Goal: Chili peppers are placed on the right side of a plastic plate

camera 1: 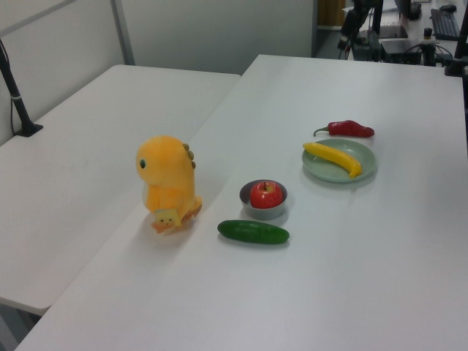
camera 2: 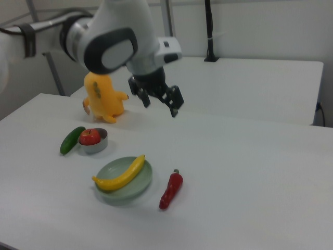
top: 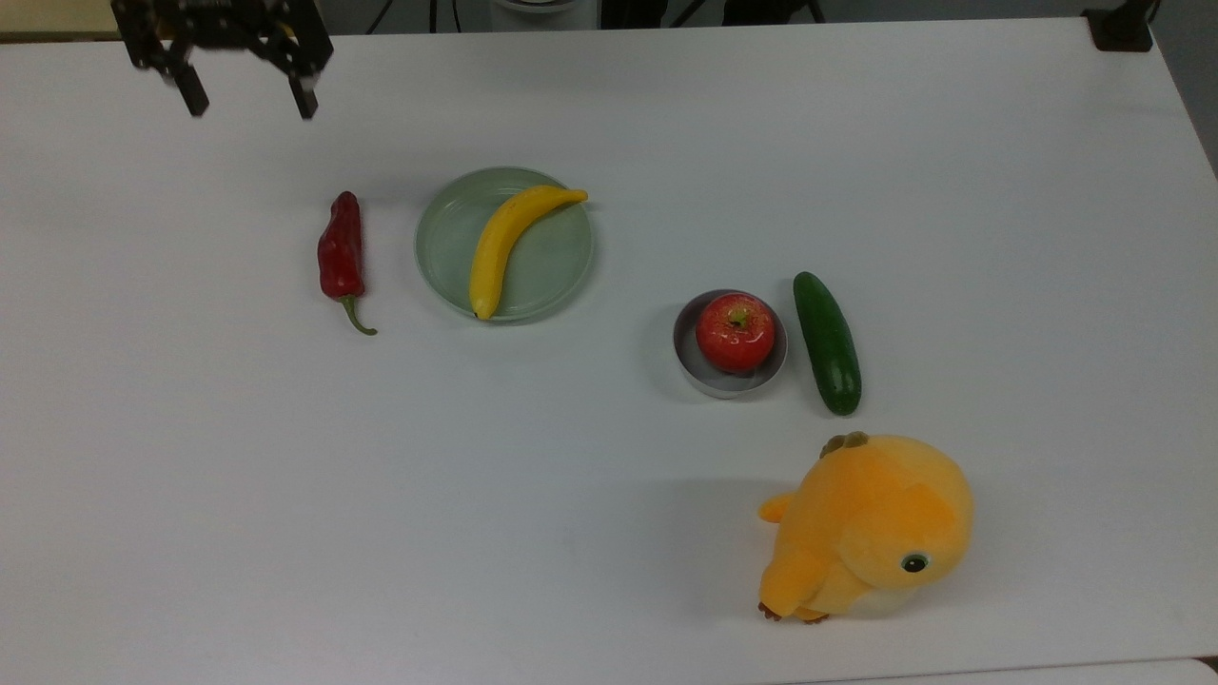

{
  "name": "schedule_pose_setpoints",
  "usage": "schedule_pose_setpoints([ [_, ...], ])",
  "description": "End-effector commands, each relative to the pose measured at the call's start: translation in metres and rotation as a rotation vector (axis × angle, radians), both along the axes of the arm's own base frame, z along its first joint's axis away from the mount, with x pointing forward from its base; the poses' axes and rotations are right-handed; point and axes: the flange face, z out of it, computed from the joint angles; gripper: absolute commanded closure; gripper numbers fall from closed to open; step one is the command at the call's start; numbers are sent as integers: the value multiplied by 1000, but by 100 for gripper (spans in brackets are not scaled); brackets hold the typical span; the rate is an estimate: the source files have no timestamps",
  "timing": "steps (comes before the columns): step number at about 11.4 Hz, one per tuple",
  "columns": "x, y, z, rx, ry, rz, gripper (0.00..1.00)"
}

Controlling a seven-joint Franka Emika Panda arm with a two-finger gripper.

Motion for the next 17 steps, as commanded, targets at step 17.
schedule_pose_setpoints([
  [17,-27,185,38,-56,146,195,0],
])
